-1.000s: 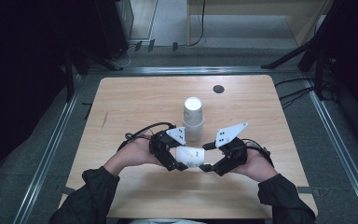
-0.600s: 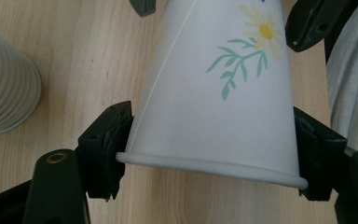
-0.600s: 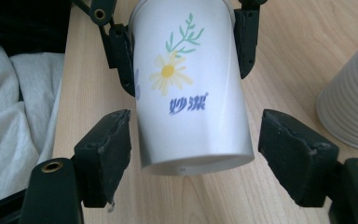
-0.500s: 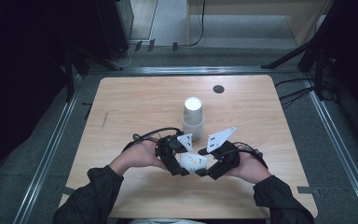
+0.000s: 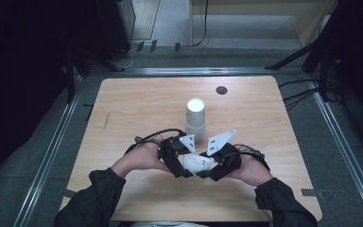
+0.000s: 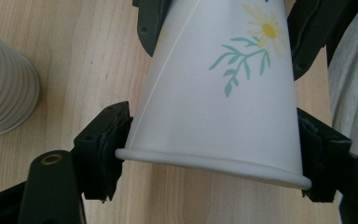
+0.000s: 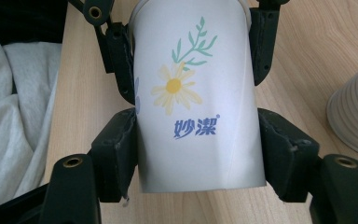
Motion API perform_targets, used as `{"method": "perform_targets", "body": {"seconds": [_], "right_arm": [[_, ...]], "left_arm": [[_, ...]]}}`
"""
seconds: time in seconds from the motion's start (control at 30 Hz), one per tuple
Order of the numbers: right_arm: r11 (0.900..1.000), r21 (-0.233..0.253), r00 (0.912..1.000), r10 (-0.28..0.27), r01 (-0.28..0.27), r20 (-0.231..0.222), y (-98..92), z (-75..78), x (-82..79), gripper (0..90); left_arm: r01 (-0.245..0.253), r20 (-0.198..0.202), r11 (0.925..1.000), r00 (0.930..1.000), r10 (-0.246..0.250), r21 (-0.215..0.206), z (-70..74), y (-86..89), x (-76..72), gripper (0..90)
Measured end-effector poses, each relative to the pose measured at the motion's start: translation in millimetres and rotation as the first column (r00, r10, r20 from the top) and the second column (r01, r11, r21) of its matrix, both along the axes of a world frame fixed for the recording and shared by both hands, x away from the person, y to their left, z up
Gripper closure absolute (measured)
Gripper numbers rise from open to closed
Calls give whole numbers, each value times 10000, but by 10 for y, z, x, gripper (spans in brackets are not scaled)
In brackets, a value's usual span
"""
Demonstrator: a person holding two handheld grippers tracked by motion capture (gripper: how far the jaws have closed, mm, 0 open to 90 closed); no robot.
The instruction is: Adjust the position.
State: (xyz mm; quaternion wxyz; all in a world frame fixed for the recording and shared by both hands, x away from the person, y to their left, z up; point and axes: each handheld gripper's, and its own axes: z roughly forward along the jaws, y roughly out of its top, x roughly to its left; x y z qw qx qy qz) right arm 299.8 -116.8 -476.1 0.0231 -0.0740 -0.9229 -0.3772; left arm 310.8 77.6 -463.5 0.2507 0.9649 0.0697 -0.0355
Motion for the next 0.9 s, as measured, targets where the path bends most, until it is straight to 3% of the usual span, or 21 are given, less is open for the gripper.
{"method": "perform_targets", "body": {"seconds": [0.1,0.33,0.57,0.67,0.7,0.77,0.8,0.83,0.9], "right_arm": [[10000,61,10000,-57,57,62,-23,14,7,345],[9970,710,9995,-309,307,11,-144,96,51,343],[9916,1255,9995,-298,307,-88,-193,177,88,343],[9891,1455,9998,-198,207,-79,-206,215,102,342],[9879,1547,9999,-107,116,-66,-209,234,109,342],[9864,1645,10000,17,-12,-24,-208,259,110,342],[9854,1700,9999,102,-88,-75,-206,268,110,342],[9854,1700,9999,102,-88,-75,-206,268,110,342],[9818,1880,9994,303,-267,-161,-184,291,118,342]], "left_arm": [[-199,67,9997,9998,199,-138,0,23,17,128],[-839,-53,9853,9964,840,-1491,116,180,65,116],[-1195,-64,9703,9927,1208,-2102,170,301,47,109],[-1416,-192,9589,9898,1413,-2459,184,352,21,109],[-1488,-224,9513,9887,1483,-2699,194,382,0,109],[-1509,-217,9476,9883,1509,-2815,201,399,-14,109],[-1565,-281,9374,9874,1555,-3111,212,424,-44,109],[-1565,-281,9374,9874,1555,-3111,212,424,-44,110],[-1665,-364,9247,9858,1641,-3424,235,453,-86,111]]}}
